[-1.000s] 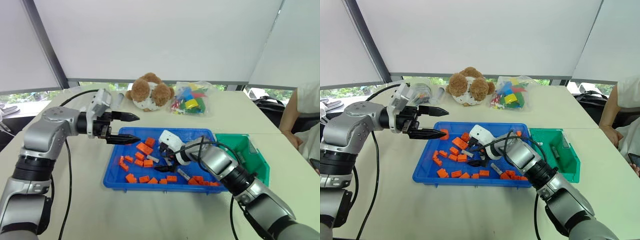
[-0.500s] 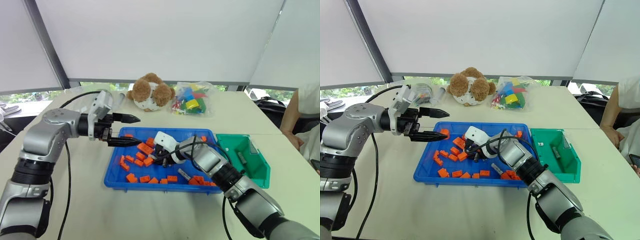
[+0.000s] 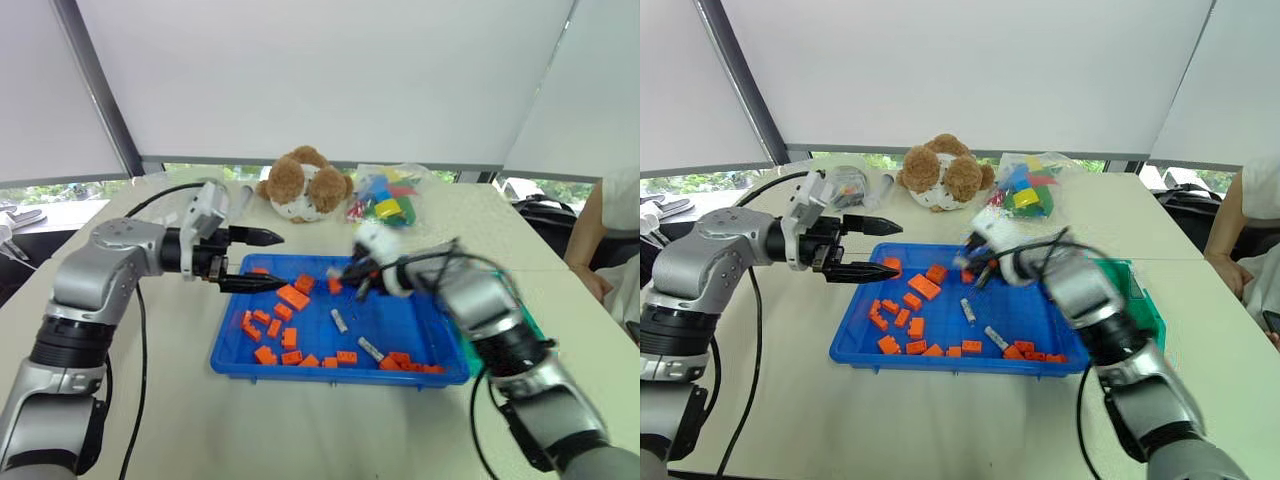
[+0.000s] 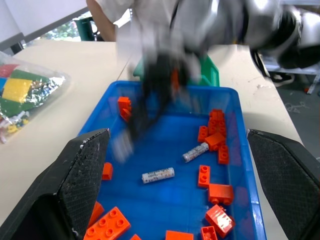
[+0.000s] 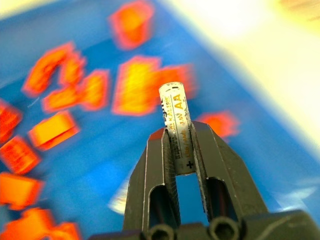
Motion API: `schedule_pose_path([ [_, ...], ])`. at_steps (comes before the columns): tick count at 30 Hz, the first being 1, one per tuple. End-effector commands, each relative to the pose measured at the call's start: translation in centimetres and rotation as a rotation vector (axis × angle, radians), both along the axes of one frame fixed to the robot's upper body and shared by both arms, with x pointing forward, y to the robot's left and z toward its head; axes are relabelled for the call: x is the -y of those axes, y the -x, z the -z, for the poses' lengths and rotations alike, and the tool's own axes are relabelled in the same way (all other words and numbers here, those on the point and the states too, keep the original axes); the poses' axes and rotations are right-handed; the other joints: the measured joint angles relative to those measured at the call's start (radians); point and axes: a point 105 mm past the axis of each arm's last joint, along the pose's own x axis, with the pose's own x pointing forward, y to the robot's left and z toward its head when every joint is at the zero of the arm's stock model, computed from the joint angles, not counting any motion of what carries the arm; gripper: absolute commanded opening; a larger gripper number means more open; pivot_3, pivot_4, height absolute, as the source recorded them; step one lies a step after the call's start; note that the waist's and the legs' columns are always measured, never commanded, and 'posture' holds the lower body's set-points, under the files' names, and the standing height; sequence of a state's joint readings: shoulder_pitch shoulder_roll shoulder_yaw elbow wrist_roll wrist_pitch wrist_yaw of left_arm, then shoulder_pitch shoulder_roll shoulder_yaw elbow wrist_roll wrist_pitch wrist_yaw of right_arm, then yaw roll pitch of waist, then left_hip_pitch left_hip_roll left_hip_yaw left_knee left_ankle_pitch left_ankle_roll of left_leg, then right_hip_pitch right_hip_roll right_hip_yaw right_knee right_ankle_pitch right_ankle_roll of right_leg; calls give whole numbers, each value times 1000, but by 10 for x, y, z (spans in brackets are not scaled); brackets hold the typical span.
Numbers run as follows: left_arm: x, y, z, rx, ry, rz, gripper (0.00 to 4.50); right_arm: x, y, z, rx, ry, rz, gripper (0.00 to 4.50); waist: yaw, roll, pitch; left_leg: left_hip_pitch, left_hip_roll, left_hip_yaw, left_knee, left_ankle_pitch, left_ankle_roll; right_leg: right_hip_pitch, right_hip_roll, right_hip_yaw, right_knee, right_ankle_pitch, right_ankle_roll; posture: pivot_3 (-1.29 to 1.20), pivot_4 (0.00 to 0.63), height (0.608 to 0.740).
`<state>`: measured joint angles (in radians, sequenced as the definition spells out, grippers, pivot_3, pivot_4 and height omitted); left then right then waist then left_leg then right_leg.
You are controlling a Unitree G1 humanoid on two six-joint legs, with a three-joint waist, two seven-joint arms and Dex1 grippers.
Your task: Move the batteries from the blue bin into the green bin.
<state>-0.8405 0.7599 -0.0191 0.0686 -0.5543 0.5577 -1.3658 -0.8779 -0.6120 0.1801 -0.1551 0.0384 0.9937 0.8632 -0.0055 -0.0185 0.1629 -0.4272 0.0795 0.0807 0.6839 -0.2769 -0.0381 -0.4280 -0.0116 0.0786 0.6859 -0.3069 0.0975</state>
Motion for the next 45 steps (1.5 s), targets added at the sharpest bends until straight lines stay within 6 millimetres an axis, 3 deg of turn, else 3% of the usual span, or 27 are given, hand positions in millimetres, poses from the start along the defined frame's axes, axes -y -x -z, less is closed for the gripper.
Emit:
schedule_pose_path([
  [1,2,1,-8,44,3,21,4500,67,16,-25,68,-2,214,13,4,0,0,0,0,0,0,0,0,1,0,0,-1,0,0,0,150,733],
  [3,4,0,-7,42,6,29,4500,104,27,-18,32,36,322,13,4,0,0,0,0,0,0,0,1,1,0,0,-2,0,0,0,150,733],
  [6,6,-1,-6,42,9,40,4500,140,41,-5,-17,87,429,13,-9,0,0,0,0,0,0,-1,1,1,1,1,-3,0,0,0,150,733],
  [9,8,-2,-5,41,8,48,4500,163,49,6,-58,107,496,13,-18,0,0,2,0,1,-1,-1,1,1,2,2,-2,0,0,0,150,733],
  [12,10,-3,-4,40,7,55,4500,169,55,20,-108,112,490,13,-15,0,0,2,0,0,-1,-1,1,0,2,3,-2,0,0,0,150,733],
  [17,10,-2,-3,38,7,59,4500,170,57,24,-124,99,474,2474,-8,0,0,2,0,0,0,-1,1,1,1,3,-2,0,0,0,150,733],
  [21,8,-2,-3,36,1,53,4500,146,54,6,-79,58,374,4483,-8,0,0,1,0,0,0,-1,1,1,1,3,-2,0,0,0,150,733],
  [23,7,-1,-3,37,0,52,4500,127,53,-5,-64,6,303,4483,-10,0,0,1,0,0,0,-1,1,1,1,3,-2,0,0,0,150,733],
  [26,6,-1,-3,38,-3,45,4500,81,51,-16,-77,-91,158,4483,-16,0,0,2,1,0,0,-1,1,0,2,2,-1,0,0,0,150,733],
  [29,5,-1,-4,40,-5,41,4500,45,50,-5,-127,-106,69,4483,-12,0,0,2,1,-1,-1,-1,1,0,2,2,-1,0,0,0,150,733],
  [36,2,0,-5,44,-13,30,4500,-24,39,47,-294,-155,74,4483,-7,0,0,0,0,-1,0,-1,1,0,1,2,-1,0,0,0,150,733],
  [45,0,1,-6,46,-18,18,4500,-59,25,88,-346,-100,158,4483,-11,0,0,0,0,-1,0,0,1,0,1,1,-1,0,0,0,150,733],
])
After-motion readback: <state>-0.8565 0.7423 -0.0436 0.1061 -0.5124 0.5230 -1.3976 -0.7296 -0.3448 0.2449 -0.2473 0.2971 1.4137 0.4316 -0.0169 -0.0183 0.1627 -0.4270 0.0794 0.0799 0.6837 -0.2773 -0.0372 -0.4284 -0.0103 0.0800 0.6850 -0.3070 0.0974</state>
